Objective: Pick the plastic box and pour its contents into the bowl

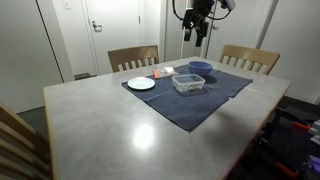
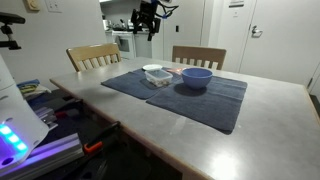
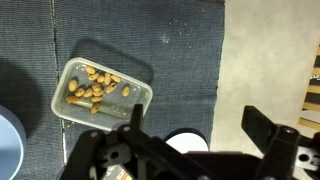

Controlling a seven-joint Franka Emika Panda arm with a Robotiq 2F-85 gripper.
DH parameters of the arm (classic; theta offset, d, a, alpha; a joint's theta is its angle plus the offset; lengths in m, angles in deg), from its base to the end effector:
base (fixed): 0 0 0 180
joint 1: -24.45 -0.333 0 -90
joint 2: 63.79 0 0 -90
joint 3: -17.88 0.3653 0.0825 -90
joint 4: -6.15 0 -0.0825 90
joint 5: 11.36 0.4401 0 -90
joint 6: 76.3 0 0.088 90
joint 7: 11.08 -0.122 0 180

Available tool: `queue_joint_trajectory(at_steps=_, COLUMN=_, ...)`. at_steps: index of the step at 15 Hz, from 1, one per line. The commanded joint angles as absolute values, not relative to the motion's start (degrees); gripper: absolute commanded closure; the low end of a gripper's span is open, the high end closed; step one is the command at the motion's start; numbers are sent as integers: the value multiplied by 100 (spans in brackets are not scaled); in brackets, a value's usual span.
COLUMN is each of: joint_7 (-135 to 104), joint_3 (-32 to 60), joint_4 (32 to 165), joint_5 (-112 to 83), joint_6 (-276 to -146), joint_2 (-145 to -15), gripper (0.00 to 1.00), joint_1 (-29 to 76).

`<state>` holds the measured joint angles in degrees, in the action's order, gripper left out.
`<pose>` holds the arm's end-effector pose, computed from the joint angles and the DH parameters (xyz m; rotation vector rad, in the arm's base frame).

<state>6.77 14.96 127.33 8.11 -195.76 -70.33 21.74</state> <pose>0.5940 0.0191 0.3520 -2.8374 -0.1678 0.1385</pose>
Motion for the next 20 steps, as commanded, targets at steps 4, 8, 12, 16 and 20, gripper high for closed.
queue_joint_trajectory(at_steps=4, joint_7=674, joint_3=1667, joint_4=12656, joint_5=820, joint_6=-19591, joint_2=-7147, gripper=0, joint_1=2353)
queue_joint_trajectory(at_steps=8, joint_7=-137, joint_3=1739, joint_4=12071, joint_5=344, joint_6=-19147, joint_2=-7556, gripper=0, joint_1=2243)
queue_joint_trajectory(at_steps=12, joint_7=-804, joint_3=1858, joint_4=11545, joint_5=-107, joint_6=-18897, joint_2=-8011, gripper=0, joint_1=2174)
queue_joint_trajectory(at_steps=16, joint_7=-1217, joint_3=1914, joint_4=11086, joint_5=-313, joint_6=-18780, joint_2=-8474, gripper=0, joint_1=2128)
queue_joint_trajectory(at_steps=20, joint_7=-1431, joint_3=1951, joint_4=10767, joint_5=-339, joint_6=-18841, joint_2=-8891, gripper=0, joint_1=2088)
